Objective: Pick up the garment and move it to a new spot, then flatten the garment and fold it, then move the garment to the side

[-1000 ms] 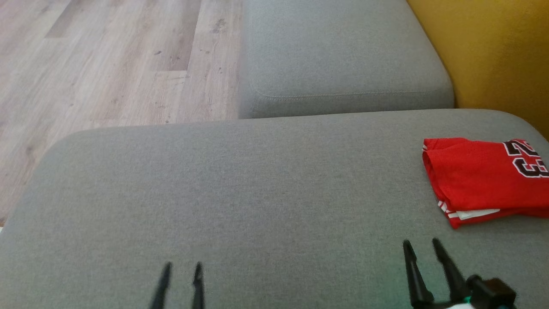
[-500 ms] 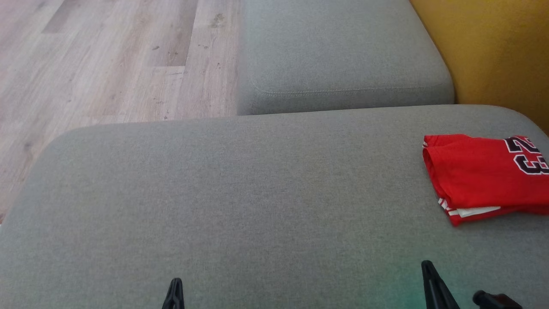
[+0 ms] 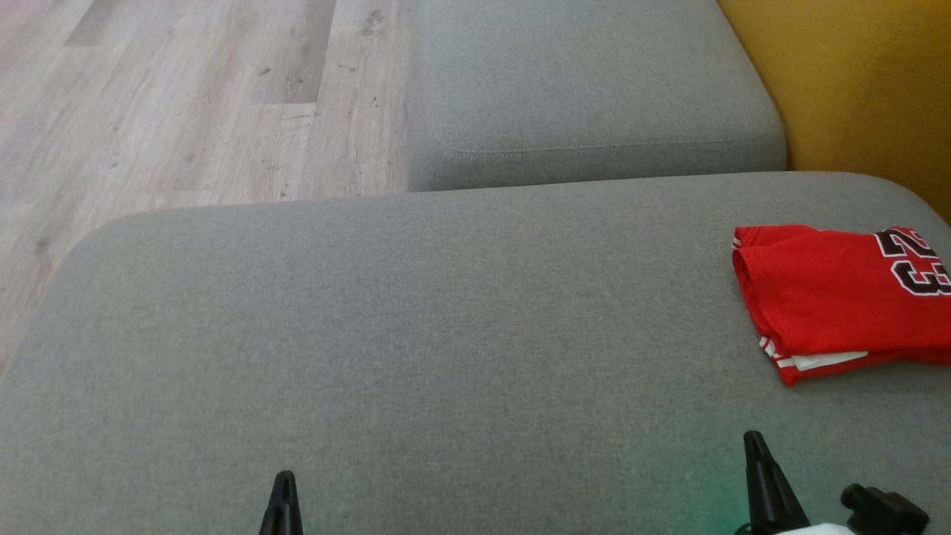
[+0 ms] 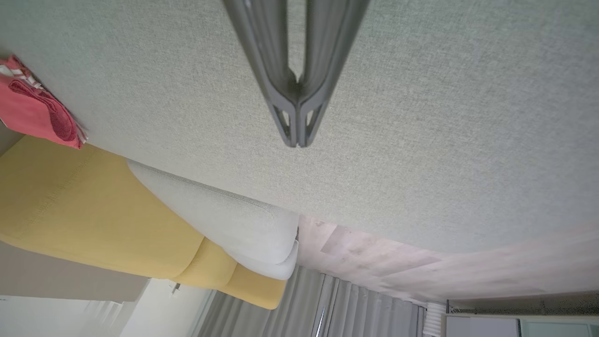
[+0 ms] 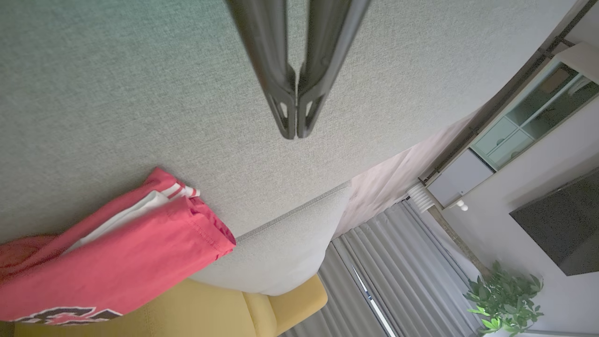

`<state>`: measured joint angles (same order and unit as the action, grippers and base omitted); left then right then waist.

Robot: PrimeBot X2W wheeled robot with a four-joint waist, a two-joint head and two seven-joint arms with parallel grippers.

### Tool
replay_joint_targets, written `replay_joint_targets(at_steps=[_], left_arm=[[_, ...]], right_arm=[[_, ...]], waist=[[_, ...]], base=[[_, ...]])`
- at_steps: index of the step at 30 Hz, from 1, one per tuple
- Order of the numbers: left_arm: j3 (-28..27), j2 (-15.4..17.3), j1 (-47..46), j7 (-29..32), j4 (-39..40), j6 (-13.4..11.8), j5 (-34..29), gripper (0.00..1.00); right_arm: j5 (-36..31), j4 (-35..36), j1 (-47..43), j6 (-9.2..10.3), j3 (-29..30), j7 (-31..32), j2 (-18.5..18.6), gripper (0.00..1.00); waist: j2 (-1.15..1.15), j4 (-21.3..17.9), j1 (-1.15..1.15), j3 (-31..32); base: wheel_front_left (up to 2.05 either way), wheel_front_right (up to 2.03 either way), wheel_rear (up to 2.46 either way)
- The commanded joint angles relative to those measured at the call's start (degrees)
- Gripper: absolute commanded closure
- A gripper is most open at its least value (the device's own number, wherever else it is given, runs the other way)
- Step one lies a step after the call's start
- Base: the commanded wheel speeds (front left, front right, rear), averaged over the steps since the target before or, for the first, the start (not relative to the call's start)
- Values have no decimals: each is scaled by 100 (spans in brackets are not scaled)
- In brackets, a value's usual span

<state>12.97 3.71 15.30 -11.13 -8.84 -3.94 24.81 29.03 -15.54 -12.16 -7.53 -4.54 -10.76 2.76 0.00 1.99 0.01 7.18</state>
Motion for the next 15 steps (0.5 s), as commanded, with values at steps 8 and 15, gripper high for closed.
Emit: replay_joint_targets(at_steps=[8, 15], left_arm=[[-211, 72, -426, 131, 96, 130, 686, 100], [-298, 83, -537, 215, 63, 197, 1112, 100]], right_arm=[[647, 177, 413, 1, 90, 137, 82, 100], [1038, 176, 506, 1, 140, 228, 90, 100]], waist=[[0, -18, -1, -64], [0, -30, -1, -108]], base=[[0, 0, 0], [0, 0, 0]])
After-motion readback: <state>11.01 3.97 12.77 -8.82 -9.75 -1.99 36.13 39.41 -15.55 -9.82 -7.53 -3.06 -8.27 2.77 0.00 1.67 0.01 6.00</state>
